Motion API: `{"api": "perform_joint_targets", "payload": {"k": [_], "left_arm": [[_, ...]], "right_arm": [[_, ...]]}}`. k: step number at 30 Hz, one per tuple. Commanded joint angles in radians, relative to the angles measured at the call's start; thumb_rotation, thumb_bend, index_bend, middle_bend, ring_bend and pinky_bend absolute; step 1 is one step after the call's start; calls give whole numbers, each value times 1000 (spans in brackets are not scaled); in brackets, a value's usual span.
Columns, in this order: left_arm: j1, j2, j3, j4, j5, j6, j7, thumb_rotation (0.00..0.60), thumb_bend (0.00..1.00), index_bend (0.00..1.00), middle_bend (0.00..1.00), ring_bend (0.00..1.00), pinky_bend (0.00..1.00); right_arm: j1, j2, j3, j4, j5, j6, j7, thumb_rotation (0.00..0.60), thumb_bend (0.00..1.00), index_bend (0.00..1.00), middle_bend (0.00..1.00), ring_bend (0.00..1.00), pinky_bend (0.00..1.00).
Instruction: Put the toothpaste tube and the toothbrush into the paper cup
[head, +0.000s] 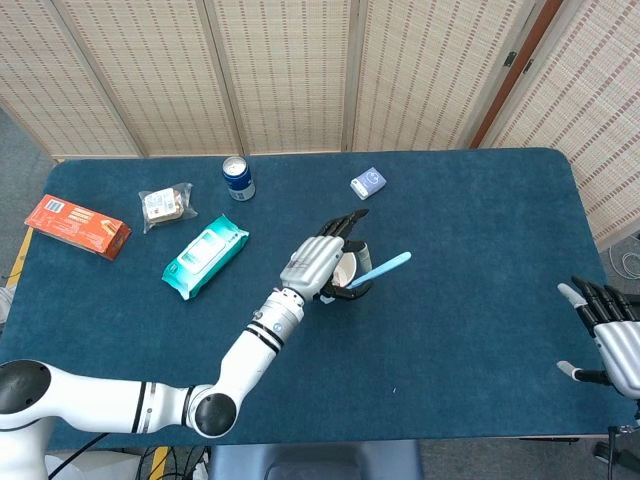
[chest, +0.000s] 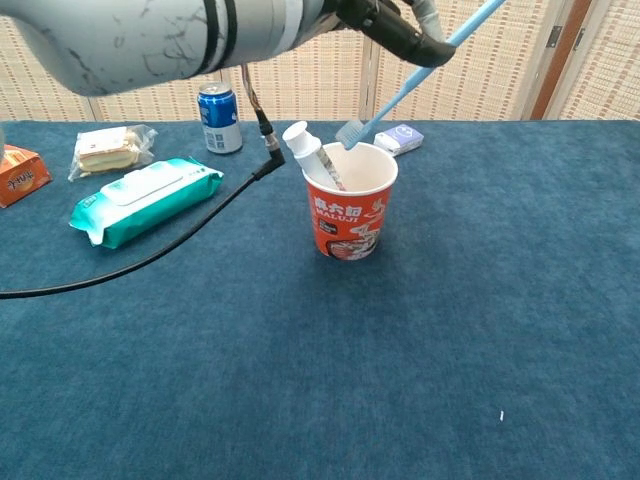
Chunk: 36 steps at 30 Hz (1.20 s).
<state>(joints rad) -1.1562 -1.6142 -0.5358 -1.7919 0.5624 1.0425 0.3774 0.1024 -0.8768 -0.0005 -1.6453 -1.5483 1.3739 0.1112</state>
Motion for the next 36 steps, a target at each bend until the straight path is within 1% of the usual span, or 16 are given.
{"api": "perform_joint_targets", "payload": {"k": [1, 5, 9, 17, 26, 36], "left_arm": [[-28, -23, -8, 40, -12, -25, -19, 600, 433, 640, 0, 0, 0], [-53, -46, -9, 98, -13, -62, -53, 600, 433, 640, 0, 0, 0], [-65, -66, -7, 155, 15, -100, -101, 600, 434, 640, 0, 0, 0], [-71, -106, -12, 248, 128, -146, -225, 600, 435, 641, 0, 0, 0], [-76, -164, -20, 366, 219, -155, -350, 600, 435, 641, 0, 0, 0], [-72, -197, -3, 507, 250, -213, -438, 600, 436, 641, 0, 0, 0]], "right_arm": [[3, 2, 1, 3, 5, -6, 6, 600, 0, 68, 0, 0, 47], [4, 6, 4, 8, 10, -7, 24, 600, 0, 68, 0, 0, 47], [7, 9, 5, 14, 13, -13, 40, 600, 0, 68, 0, 0, 47], [14, 11, 7, 23, 20, -29, 60, 600, 0, 68, 0, 0, 47], [20, 8, 6, 27, 26, -43, 62, 600, 0, 68, 0, 0, 47], [29, 4, 10, 38, 46, -67, 65, 600, 0, 68, 0, 0, 47]]}}
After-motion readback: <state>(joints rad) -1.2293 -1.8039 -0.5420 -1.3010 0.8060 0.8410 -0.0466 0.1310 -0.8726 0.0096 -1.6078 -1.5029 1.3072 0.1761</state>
